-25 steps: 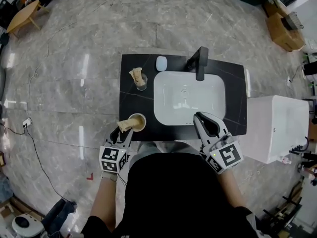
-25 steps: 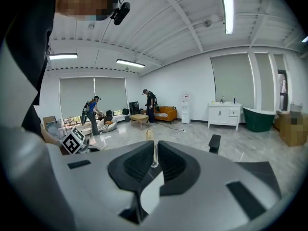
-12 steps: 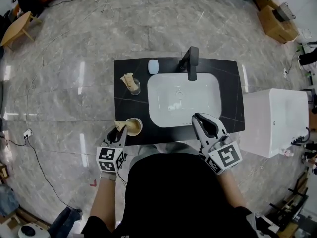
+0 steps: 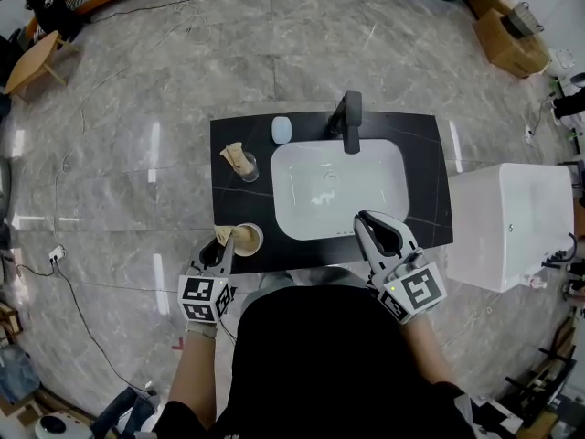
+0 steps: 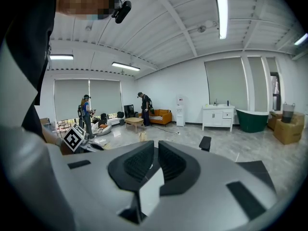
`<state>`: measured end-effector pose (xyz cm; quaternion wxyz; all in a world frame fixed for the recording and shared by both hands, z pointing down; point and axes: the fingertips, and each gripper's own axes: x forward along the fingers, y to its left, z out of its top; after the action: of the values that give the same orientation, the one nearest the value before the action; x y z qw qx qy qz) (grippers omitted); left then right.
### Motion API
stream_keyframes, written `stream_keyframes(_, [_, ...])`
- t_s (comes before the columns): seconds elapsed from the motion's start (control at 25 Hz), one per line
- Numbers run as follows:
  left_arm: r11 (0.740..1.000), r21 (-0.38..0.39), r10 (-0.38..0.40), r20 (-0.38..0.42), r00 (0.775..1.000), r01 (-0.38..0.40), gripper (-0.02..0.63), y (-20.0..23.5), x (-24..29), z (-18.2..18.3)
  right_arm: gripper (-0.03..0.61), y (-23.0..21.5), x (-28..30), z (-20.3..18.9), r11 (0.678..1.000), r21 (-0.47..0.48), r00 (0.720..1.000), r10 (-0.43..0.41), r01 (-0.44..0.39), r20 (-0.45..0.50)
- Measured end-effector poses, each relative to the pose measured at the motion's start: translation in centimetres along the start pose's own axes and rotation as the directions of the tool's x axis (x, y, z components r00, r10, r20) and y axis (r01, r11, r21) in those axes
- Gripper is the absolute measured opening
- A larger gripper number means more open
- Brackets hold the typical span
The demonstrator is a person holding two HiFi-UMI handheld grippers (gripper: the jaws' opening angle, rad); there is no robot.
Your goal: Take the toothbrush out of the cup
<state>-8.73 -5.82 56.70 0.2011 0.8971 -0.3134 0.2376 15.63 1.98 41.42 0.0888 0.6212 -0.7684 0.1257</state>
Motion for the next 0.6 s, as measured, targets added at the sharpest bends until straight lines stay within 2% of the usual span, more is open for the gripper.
stream_keyframes(0.28, [1.000,0.003,0.002,0.028,1.000,-0.003,0.052,-0.5,-1.3,3.4,0.046,-0.3,-0.1,0.1,1.000,0.012,1.000,0.007,-0.007,0.019])
stream_keyframes(0.6, [0.998,-0.058,0.010,0.107,0.994,-0.004,0.049,-1.1,-3.7,9.0,0.046,-0.7,0.0,-0.2,0.999,0.026,0.999,0.020,-0.021,0.032])
